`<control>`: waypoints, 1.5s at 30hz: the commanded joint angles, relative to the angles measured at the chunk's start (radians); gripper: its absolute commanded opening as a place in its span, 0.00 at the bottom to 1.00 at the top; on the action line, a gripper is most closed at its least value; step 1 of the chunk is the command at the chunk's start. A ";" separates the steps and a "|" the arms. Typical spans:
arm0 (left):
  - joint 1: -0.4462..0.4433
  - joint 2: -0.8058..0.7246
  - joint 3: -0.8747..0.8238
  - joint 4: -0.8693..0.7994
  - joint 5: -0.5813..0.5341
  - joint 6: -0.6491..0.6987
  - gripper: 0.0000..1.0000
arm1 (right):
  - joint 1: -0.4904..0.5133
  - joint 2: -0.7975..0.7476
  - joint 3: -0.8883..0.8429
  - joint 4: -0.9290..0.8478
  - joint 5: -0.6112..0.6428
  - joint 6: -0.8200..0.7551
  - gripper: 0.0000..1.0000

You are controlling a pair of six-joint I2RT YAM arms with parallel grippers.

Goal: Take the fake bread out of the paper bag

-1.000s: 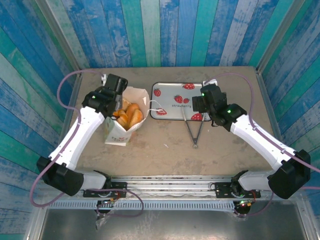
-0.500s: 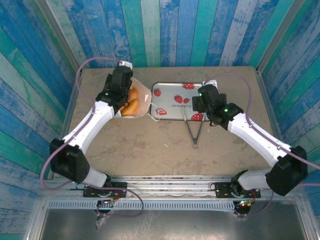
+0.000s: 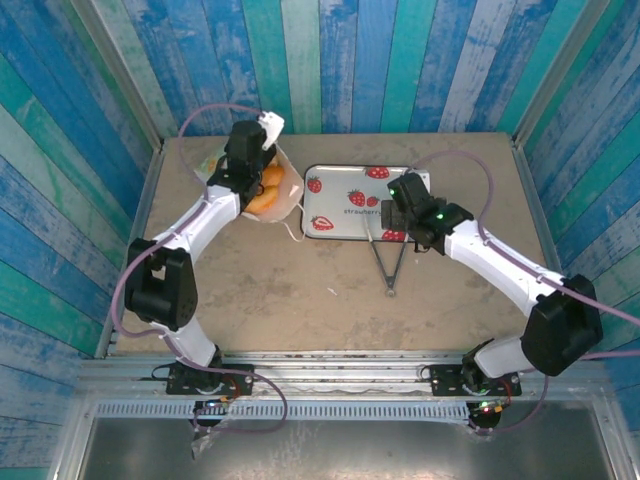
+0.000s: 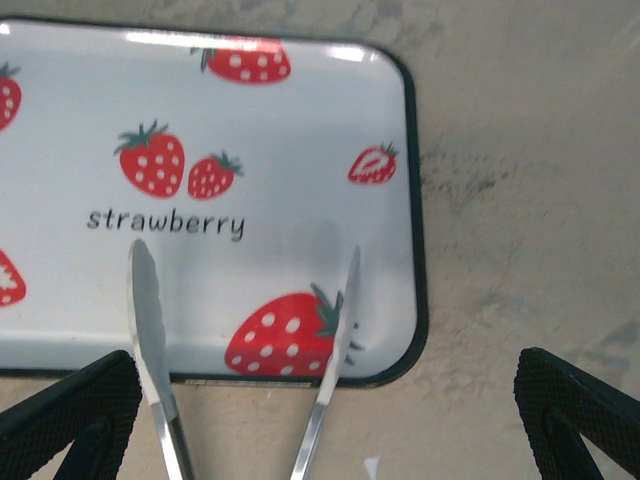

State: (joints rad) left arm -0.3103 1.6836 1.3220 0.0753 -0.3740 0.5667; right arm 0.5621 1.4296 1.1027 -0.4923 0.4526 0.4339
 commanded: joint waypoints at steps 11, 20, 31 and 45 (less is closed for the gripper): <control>-0.019 -0.058 -0.090 0.157 0.181 0.040 0.00 | 0.019 -0.075 -0.274 0.094 -0.172 0.095 1.00; -0.026 -0.099 -0.119 0.168 0.224 0.006 0.00 | 0.143 -0.008 -0.351 0.212 -0.124 0.149 1.00; -0.027 -0.121 -0.136 0.167 0.249 -0.009 0.00 | 0.157 0.050 -0.420 0.326 -0.083 0.225 1.00; -0.029 -0.145 -0.141 0.161 0.265 -0.019 0.00 | 0.156 0.195 -0.440 0.427 -0.046 0.290 0.98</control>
State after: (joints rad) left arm -0.3332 1.6527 1.1862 0.1932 -0.1341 0.5640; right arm 0.7139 1.5883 0.6750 -0.0799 0.3985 0.6888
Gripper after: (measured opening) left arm 0.050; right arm 0.982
